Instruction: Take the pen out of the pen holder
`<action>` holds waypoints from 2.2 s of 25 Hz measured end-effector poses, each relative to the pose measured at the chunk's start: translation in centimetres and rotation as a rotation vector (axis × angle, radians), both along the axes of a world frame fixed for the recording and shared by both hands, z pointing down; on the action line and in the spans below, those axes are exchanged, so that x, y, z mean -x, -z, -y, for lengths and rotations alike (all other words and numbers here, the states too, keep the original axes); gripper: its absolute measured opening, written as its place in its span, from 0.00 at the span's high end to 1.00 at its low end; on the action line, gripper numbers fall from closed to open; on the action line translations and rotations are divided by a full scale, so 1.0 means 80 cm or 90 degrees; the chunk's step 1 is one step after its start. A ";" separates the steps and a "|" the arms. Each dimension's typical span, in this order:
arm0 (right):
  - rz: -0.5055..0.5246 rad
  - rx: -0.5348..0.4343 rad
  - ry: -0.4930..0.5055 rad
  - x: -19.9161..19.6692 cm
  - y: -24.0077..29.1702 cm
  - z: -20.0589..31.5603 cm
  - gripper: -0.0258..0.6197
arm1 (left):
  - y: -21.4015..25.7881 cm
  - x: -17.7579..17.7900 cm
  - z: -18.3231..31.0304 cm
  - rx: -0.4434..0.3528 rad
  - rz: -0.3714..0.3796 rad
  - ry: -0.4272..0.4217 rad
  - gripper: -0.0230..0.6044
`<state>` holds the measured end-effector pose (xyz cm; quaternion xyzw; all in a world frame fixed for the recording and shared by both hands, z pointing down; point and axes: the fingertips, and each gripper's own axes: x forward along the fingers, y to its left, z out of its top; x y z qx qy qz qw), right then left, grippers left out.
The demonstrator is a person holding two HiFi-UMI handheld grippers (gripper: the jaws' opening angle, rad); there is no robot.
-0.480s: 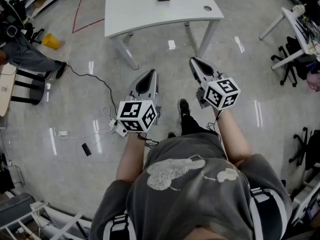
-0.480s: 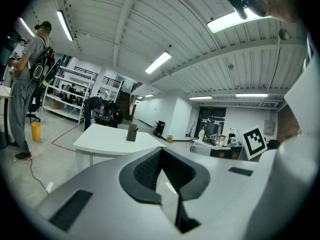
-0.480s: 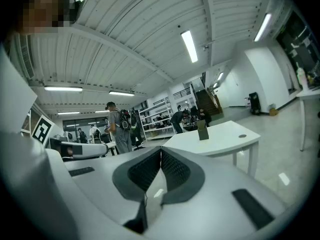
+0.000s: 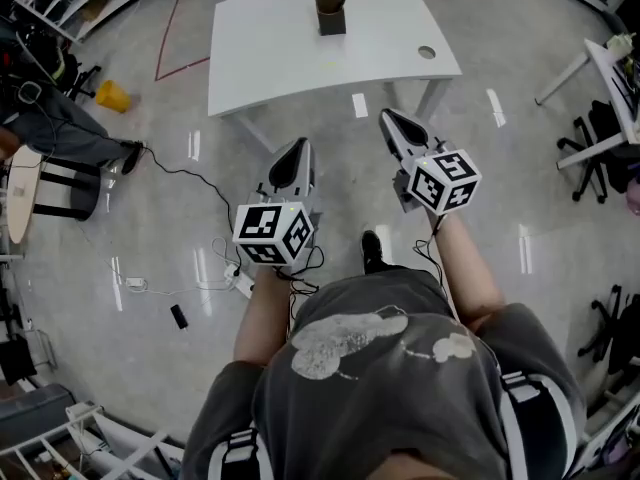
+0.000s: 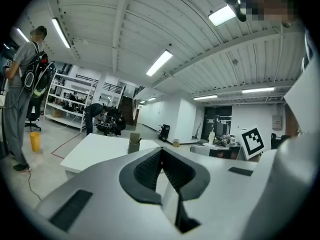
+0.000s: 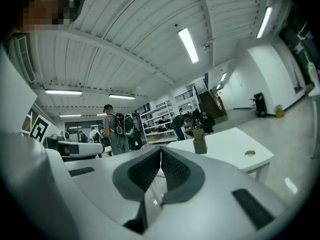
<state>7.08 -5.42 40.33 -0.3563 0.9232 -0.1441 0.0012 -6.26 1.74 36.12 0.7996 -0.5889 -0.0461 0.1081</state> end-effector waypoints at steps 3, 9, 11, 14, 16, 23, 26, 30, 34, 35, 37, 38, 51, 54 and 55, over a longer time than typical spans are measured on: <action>-0.005 0.002 0.001 -0.011 0.000 0.042 0.95 | 0.003 -0.009 0.040 -0.001 0.000 0.002 0.95; 0.001 0.021 0.005 -0.032 -0.012 0.113 0.95 | -0.004 -0.021 0.106 0.009 -0.004 0.022 0.95; -0.004 0.021 0.011 -0.034 -0.012 0.130 0.95 | 0.002 -0.021 0.122 0.003 -0.005 0.031 0.95; 0.002 0.023 0.006 -0.038 -0.008 0.150 0.95 | 0.007 -0.023 0.140 0.001 -0.005 0.036 0.95; 0.005 0.028 0.005 -0.039 -0.009 0.162 0.95 | 0.008 -0.023 0.152 0.001 -0.004 0.037 0.95; -0.001 0.032 -0.007 -0.032 -0.022 0.208 0.95 | -0.004 -0.016 0.210 0.006 0.000 0.020 0.95; -0.002 0.033 -0.023 -0.029 -0.025 0.236 0.95 | -0.010 -0.010 0.245 0.008 -0.006 0.003 0.95; -0.002 0.026 -0.042 -0.021 -0.019 0.281 0.95 | -0.004 -0.003 0.299 -0.002 -0.007 -0.023 0.95; -0.003 0.023 -0.060 -0.003 -0.015 0.335 0.95 | -0.002 0.014 0.358 -0.005 -0.011 -0.040 0.95; -0.003 0.024 -0.064 0.002 -0.014 0.348 0.95 | -0.002 0.019 0.371 -0.003 -0.011 -0.045 0.95; -0.005 0.024 -0.072 0.016 -0.010 0.372 0.95 | -0.001 0.031 0.396 0.001 -0.012 -0.053 0.95; -0.006 0.023 -0.076 0.023 -0.008 0.385 0.95 | -0.001 0.038 0.409 0.003 -0.013 -0.055 0.95; -0.033 0.069 -0.095 0.099 -0.062 0.500 0.75 | -0.029 0.096 0.540 0.034 -0.017 -0.100 0.95; -0.059 0.094 -0.100 0.111 -0.087 0.512 0.71 | -0.042 0.104 0.556 0.049 -0.018 -0.110 0.95; -0.065 0.101 -0.100 0.115 -0.095 0.516 0.70 | -0.047 0.106 0.561 0.054 -0.018 -0.113 0.95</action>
